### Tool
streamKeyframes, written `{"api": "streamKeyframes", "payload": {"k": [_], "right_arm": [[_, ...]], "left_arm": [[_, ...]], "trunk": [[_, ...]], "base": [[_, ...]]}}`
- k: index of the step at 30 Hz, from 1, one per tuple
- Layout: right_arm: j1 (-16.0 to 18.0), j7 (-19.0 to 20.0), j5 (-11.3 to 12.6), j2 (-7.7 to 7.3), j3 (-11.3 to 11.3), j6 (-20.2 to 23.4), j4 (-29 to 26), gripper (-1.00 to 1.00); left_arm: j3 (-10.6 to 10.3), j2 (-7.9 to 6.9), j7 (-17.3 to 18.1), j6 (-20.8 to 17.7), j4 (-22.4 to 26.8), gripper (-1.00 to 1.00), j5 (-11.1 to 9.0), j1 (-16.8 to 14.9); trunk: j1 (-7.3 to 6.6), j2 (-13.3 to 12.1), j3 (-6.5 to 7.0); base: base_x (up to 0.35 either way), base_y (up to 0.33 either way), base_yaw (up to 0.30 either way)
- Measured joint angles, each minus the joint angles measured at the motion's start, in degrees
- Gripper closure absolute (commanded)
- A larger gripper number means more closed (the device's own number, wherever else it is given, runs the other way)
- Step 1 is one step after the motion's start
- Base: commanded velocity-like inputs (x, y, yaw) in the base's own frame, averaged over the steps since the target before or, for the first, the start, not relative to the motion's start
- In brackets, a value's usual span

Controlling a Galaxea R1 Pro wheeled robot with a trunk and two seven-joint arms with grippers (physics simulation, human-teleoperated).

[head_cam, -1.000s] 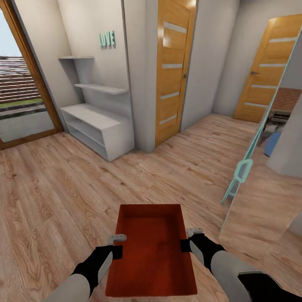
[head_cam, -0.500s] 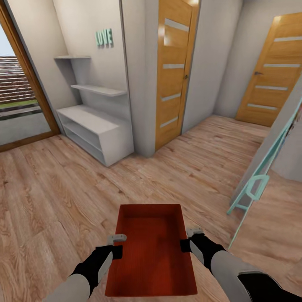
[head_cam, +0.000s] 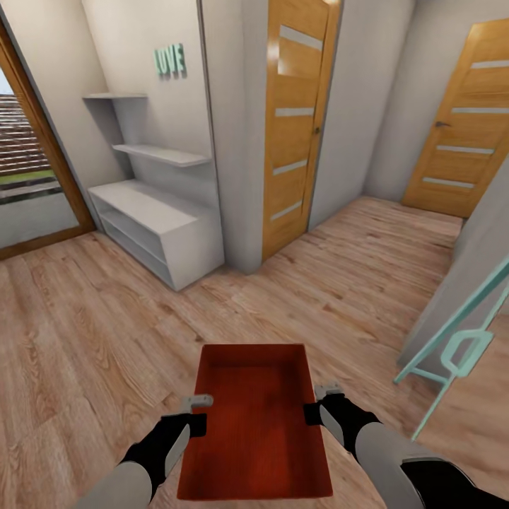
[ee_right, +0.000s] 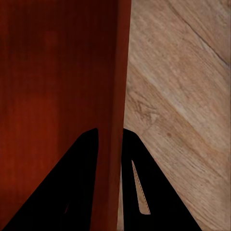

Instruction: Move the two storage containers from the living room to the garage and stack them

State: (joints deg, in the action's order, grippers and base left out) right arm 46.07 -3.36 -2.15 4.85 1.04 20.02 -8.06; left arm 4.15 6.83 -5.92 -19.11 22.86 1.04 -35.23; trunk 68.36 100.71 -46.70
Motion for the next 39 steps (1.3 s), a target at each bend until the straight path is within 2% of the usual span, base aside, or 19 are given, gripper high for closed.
{"api": "streamKeyframes", "payload": {"k": [26, 39], "right_arm": [[0.0, -0.1, 0.0, 0.04, 0.0, 0.0, 0.0, 1.0], [0.0, 0.0, 0.0, -0.01, 0.0, 0.0, 0.0, 1.0]], "left_arm": [[0.0, -0.04, 0.1, 0.0, 0.0, 1.0, 0.0, 0.0], [0.0, 0.01, 0.0, 0.0, 0.0, 1.0, 0.0, 0.0]], "trunk": [[0.0, 0.0, 0.0], [0.0, 0.0, 0.04]], "base": [[0.348, 0.0, -0.005], [0.348, 0.0, -0.21]]}}
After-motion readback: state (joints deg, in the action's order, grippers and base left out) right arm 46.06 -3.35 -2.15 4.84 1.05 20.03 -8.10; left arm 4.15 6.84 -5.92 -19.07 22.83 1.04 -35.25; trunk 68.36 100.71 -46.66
